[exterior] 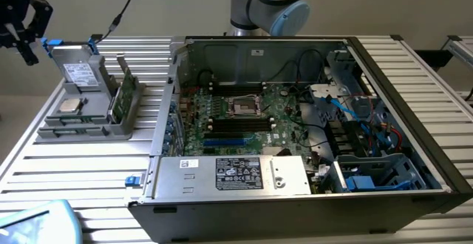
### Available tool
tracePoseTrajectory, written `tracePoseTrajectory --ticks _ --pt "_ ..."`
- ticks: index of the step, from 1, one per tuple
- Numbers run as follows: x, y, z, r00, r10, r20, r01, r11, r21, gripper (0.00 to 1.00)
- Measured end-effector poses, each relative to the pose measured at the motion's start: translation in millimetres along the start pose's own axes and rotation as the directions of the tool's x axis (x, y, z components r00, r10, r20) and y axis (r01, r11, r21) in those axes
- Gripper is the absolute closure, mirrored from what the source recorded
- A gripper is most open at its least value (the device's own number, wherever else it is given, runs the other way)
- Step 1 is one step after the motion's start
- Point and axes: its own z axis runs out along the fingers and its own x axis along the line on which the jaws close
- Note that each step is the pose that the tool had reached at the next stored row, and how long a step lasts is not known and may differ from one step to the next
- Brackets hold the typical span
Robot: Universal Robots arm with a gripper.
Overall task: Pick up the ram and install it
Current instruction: 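Pick up the ram and move it above insertion slot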
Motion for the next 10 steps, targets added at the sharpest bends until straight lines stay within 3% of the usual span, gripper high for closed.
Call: tracePoseTrajectory --ticks 5,10 --pt "0.0 0.0 0.0 0.9959 -0.09 -0.0059 0.09 0.9959 0.0029 0.89" --pt "0.0 0.0 0.1 0.9836 -0.18 -0.0128 0.18 0.9837 0.0061 0.89"
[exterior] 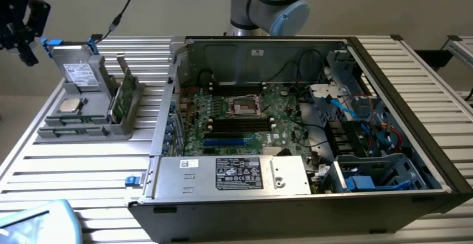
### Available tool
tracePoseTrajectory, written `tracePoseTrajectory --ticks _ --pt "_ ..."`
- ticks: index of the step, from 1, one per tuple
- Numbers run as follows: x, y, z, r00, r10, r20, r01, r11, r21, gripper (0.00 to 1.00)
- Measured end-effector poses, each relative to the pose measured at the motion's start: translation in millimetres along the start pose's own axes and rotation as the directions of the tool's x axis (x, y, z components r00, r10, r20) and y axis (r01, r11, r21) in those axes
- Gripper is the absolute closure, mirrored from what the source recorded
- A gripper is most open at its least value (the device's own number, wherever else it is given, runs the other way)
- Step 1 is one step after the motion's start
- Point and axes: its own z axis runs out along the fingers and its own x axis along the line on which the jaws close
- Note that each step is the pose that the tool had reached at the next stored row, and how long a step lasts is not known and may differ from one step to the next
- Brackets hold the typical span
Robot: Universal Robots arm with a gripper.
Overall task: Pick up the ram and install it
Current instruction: 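Pick up the ram and move it above insertion slot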
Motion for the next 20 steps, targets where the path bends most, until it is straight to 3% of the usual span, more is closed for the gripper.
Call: tracePoseTrajectory --ticks 4,9,15,20 --pt "0.0 0.0 0.0 0.9973 -0.074 -0.0055 0.074 0.9973 0.0031 0.89" --pt "0.0 0.0 0.0 0.9865 -0.163 -0.0116 0.164 0.9865 0.0058 0.89" --pt "0.0 0.0 0.1 0.9625 -0.271 -0.0146 0.271 0.9626 0.0061 0.89" --pt "0.0 0.0 0.2 0.9336 -0.358 -0.0169 0.358 0.9337 0.0062 0.89"
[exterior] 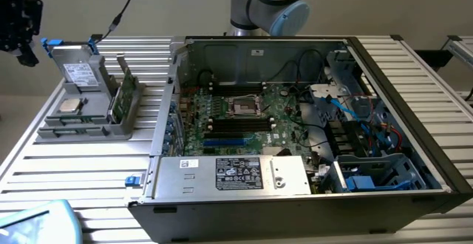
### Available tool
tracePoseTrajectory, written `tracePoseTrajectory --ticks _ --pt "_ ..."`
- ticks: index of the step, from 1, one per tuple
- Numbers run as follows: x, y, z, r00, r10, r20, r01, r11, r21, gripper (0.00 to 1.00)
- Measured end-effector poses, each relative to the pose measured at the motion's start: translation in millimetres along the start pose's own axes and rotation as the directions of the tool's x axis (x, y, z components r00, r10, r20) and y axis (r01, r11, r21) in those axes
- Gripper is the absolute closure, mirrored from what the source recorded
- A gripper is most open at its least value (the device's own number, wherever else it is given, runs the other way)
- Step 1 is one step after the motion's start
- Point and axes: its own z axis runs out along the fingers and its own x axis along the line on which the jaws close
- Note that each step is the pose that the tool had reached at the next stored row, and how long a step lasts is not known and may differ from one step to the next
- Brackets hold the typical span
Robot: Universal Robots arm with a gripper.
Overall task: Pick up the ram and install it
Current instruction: 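Pick up the ram and move it above insertion slot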
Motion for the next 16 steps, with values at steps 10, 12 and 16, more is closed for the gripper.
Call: tracePoseTrajectory --ticks 10,12,16 --pt "-0.1 -0.1 1.8 0.9834 -0.181 -0.0026 0.181 0.9834 0.0129 0.89" --pt "-0.1 -0.2 2.5 0.9772 -0.212 -0.0024 0.212 0.9771 0.0141 0.89" --pt "-0.2 -0.2 3.5 0.9627 -0.271 0.0018 0.271 0.9626 0.0144 0.89"
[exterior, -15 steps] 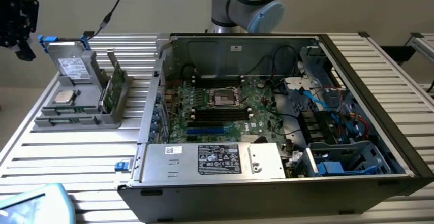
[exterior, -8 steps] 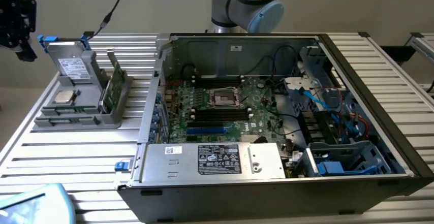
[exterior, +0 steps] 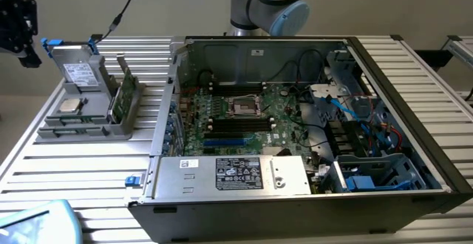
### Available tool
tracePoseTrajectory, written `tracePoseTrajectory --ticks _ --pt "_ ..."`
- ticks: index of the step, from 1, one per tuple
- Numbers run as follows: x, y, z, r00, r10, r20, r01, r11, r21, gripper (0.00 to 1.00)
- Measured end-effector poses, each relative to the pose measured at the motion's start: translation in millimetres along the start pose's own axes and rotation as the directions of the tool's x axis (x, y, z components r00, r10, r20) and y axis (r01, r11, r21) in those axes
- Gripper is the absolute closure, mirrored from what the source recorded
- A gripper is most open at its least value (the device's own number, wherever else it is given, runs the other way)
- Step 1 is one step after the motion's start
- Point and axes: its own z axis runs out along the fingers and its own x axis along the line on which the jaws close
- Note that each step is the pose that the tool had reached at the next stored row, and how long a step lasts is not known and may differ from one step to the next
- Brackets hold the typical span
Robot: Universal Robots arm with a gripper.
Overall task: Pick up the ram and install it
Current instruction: 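Pick up the ram and move it above insertion slot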
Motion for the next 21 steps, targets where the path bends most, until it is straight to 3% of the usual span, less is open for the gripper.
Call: tracePoseTrajectory --ticks 3,4,11,13,15,16,21 --pt "0.1 -0.1 0.3 0.9989 -0.045 0.0104 0.045 0.999 0.0003 0.89" --pt "0.0 -0.1 0.3 0.9989 -0.045 0.0111 0.045 0.999 0.0004 0.89" --pt "0.0 -0.1 0.2 0.9989 -0.045 0.0111 0.045 0.999 0.0003 0.89" --pt "0.0 -0.1 0.3 0.9989 -0.045 0.0111 0.045 0.999 0.0003 0.82" --pt "0.0 -0.1 0.3 0.9989 -0.045 0.0111 0.045 0.999 0.0004 0.82" --pt "0.0 -0.1 0.3 0.9989 -0.045 0.0111 0.045 0.999 0.0004 0.75" --pt "0.1 -0.1 0.2 0.9989 -0.045 0.0111 0.045 0.999 0.0003 0.75"
